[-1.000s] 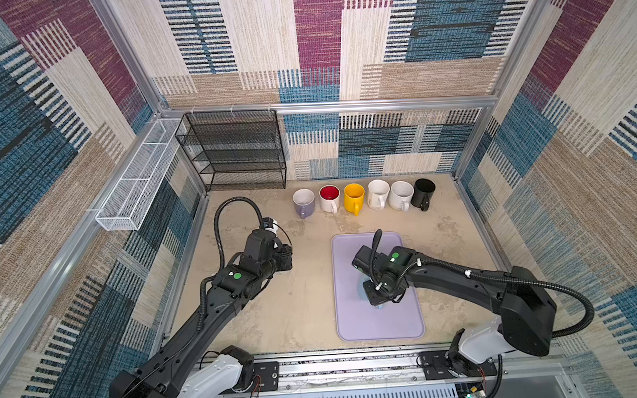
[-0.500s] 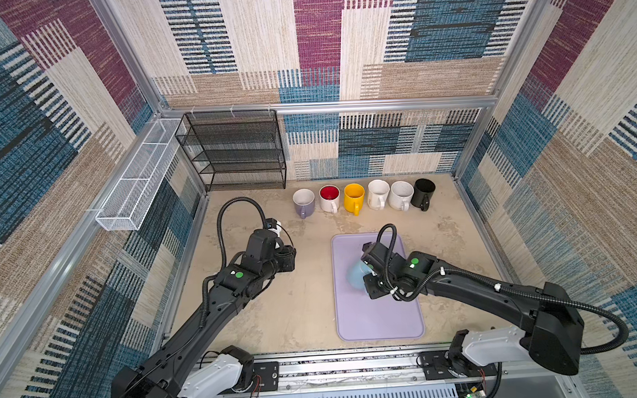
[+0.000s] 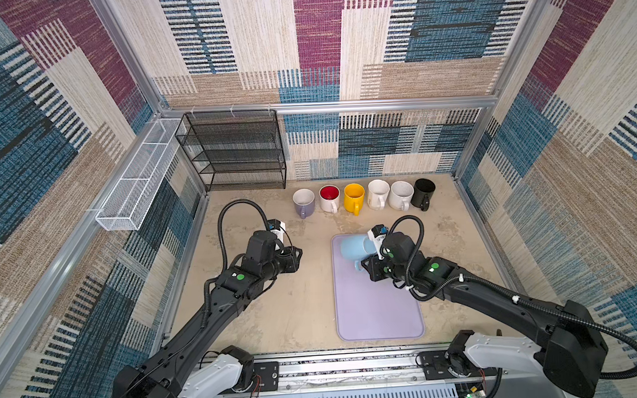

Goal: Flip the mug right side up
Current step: 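Close the left gripper on the light blue mug rim while the right gripper holds it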

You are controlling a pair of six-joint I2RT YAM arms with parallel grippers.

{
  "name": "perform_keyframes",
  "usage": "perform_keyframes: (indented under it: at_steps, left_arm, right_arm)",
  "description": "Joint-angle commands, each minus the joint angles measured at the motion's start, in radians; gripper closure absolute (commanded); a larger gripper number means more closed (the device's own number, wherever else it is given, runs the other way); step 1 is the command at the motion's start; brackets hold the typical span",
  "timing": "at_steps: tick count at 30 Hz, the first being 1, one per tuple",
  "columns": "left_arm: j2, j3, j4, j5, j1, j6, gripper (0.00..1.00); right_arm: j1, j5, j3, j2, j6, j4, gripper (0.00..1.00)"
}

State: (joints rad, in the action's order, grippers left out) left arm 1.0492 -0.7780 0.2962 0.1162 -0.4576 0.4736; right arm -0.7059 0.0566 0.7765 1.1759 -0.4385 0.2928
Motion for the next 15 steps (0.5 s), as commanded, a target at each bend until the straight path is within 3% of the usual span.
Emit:
perform_keyframes:
  at_steps: [1, 15]
  left_arm:
    - [0.011, 0.006, -0.086, 0.078, 0.0, 0.043, 0.58]
    - [-0.049, 0.055, -0.283, 0.273, -0.019, 0.074, 0.58]
  right_arm:
    - [0.037, 0.098, 0.0, -0.017, 0.042, -0.186, 1.0]
    - [0.156, 0.43, 0.015, -0.048, 0.055, -0.375, 1.0]
